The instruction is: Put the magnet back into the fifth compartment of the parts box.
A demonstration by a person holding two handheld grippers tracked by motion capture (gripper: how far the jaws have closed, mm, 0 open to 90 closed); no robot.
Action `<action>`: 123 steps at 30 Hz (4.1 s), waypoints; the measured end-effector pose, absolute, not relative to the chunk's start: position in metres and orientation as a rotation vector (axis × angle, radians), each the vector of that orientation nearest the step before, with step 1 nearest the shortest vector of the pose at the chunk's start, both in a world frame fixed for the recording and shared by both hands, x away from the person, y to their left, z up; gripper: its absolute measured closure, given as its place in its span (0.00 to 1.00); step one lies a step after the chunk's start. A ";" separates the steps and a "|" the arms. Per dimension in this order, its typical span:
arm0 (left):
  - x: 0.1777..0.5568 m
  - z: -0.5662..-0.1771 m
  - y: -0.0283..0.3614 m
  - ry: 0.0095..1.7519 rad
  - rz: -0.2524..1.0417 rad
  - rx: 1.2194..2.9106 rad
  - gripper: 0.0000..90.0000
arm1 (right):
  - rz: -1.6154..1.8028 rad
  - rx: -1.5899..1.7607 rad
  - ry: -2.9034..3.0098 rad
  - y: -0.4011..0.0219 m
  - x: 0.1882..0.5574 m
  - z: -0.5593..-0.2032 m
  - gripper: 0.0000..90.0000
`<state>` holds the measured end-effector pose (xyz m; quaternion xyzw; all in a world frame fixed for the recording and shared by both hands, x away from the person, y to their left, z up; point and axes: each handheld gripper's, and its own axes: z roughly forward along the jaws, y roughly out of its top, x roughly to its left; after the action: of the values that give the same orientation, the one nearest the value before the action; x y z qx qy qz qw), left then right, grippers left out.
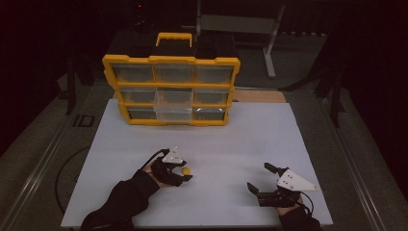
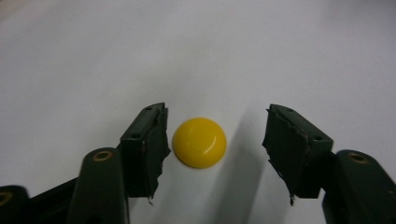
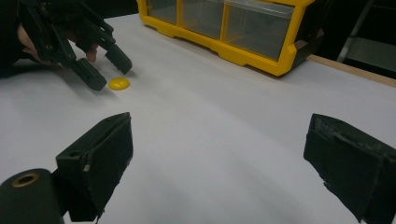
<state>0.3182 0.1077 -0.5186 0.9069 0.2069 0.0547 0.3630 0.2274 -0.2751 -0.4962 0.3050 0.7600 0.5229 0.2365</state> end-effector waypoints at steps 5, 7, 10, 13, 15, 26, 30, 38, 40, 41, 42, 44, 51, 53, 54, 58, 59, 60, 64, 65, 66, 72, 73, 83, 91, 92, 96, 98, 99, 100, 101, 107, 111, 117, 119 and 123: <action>0.320 -0.520 0.106 0.555 0.154 2.352 0.55 | 1.434 0.834 2.086 -0.275 0.227 -0.496 0.09; 0.321 -0.520 0.105 0.550 0.161 2.361 0.57 | 1.435 0.834 2.089 -0.275 0.228 -0.496 0.09; 0.322 -0.519 0.104 0.544 0.173 2.375 0.60 | 1.435 0.834 2.095 -0.274 0.228 -0.497 0.09; 0.323 -0.518 0.104 0.538 0.167 2.385 0.60 | 1.436 0.834 2.094 -0.274 0.228 -0.497 0.09; 0.324 -0.518 0.103 0.529 0.168 2.394 0.61 | 1.435 0.836 2.095 -0.274 0.228 -0.497 0.09; 0.323 -0.515 0.097 0.522 0.184 2.444 0.68 | 1.431 0.826 2.100 -0.272 0.227 -0.497 0.09; 0.323 -0.515 0.098 0.510 0.187 2.443 0.69 | 1.430 0.830 2.101 -0.273 0.227 -0.497 0.09; 0.324 -0.513 0.097 0.494 0.175 2.453 0.70 | 1.428 0.830 2.103 -0.273 0.228 -0.497 0.09; 0.324 -0.511 0.098 0.482 0.167 2.460 0.70 | 1.430 0.831 2.101 -0.273 0.228 -0.497 0.09; 0.323 -0.511 0.097 0.479 0.174 2.466 0.70 | 1.429 0.831 2.101 -0.273 0.228 -0.497 0.09; 0.322 -0.510 0.097 0.473 0.176 2.467 0.70 | 1.430 0.831 2.100 -0.273 0.228 -0.497 0.09; 0.321 -0.507 0.098 0.463 0.181 2.468 0.70 | 1.429 0.830 2.099 -0.273 0.227 -0.497 0.09; 0.320 -0.498 0.100 0.436 0.186 2.469 0.70 | 1.434 0.846 2.073 -0.273 0.227 -0.496 0.09; 0.320 -0.496 0.101 0.432 0.184 2.474 0.70 | 1.432 0.846 2.074 -0.273 0.227 -0.495 0.09; 0.320 -0.495 0.101 0.429 0.182 2.473 0.70 | 1.436 0.846 2.074 -0.273 0.227 -0.495 0.09; 0.319 -0.489 0.102 0.417 0.176 2.470 0.70 | 1.437 0.852 2.072 -0.274 0.228 -0.496 0.09; 0.318 -0.488 0.103 0.413 0.179 2.470 0.70 | 1.430 0.852 2.071 -0.274 0.228 -0.496 0.09; 0.318 -0.488 0.103 0.404 0.182 2.478 0.70 | 1.431 0.852 2.071 -0.274 0.228 -0.496 0.09; 0.318 -0.485 0.104 0.400 0.189 2.494 0.70 | 1.426 0.855 2.071 -0.274 0.228 -0.496 0.09; 0.318 -0.484 0.104 0.403 0.182 2.489 0.70 | 1.426 0.856 2.072 -0.274 0.228 -0.496 0.09; 0.317 -0.483 0.104 0.398 0.181 2.491 0.70 | 1.426 0.860 2.072 -0.274 0.228 -0.496 0.09; 0.318 -0.476 0.104 0.372 0.161 2.492 0.70 | 1.429 0.862 2.074 -0.274 0.228 -0.496 0.09; 0.317 -0.475 0.104 0.369 0.164 2.492 0.70 | 1.432 0.860 2.072 -0.274 0.228 -0.496 0.09; 0.318 -0.456 0.104 0.321 0.141 2.489 0.70 | 1.428 0.863 2.075 -0.274 0.228 -0.496 0.09; 0.319 -0.435 0.106 0.287 0.159 2.492 0.70 | 1.443 0.859 2.069 -0.274 0.228 -0.495 0.09; 0.320 -0.433 0.107 0.285 0.163 2.488 0.70 | 1.445 0.858 2.068 -0.275 0.228 -0.495 0.09; 0.321 -0.424 0.108 0.281 0.163 2.485 0.70 | 1.442 0.861 2.071 -0.274 0.228 -0.496 0.09; 0.322 -0.421 0.108 0.276 0.176 2.484 0.70 | 1.439 0.860 2.070 -0.274 0.228 -0.496 0.09; 0.322 -0.419 0.108 0.273 0.177 2.493 0.70 | 1.442 0.860 2.071 -0.274 0.228 -0.495 0.09; 0.322 -0.419 0.108 0.272 0.179 2.494 0.70 | 1.441 0.860 2.070 -0.274 0.228 -0.495 0.09; 0.323 -0.418 0.108 0.272 0.175 2.498 0.70 | 1.440 0.861 2.071 -0.274 0.228 -0.496 0.09; 0.322 -0.413 0.109 0.257 0.174 2.504 0.70 | 1.441 0.861 2.068 -0.275 0.228 -0.495 0.09; 0.322 -0.401 0.111 0.244 0.156 2.481 0.70 | 1.439 0.863 2.070 -0.274 0.228 -0.496 0.09; 0.323 -0.385 0.114 0.226 0.166 2.463 0.70 | 1.441 0.865 2.066 -0.275 0.229 -0.496 0.09; 0.324 -0.382 0.114 0.228 0.169 2.454 0.70 | 1.444 0.864 2.068 -0.275 0.229 -0.496 0.09; 0.325 -0.368 0.117 0.215 0.182 2.443 0.70 | 1.441 0.866 2.070 -0.274 0.228 -0.496 0.09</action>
<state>0.3254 0.1168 -0.3676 0.9362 0.0824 0.0697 0.3345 0.2284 -0.2744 -0.4959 0.3156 0.7544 0.5254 0.2352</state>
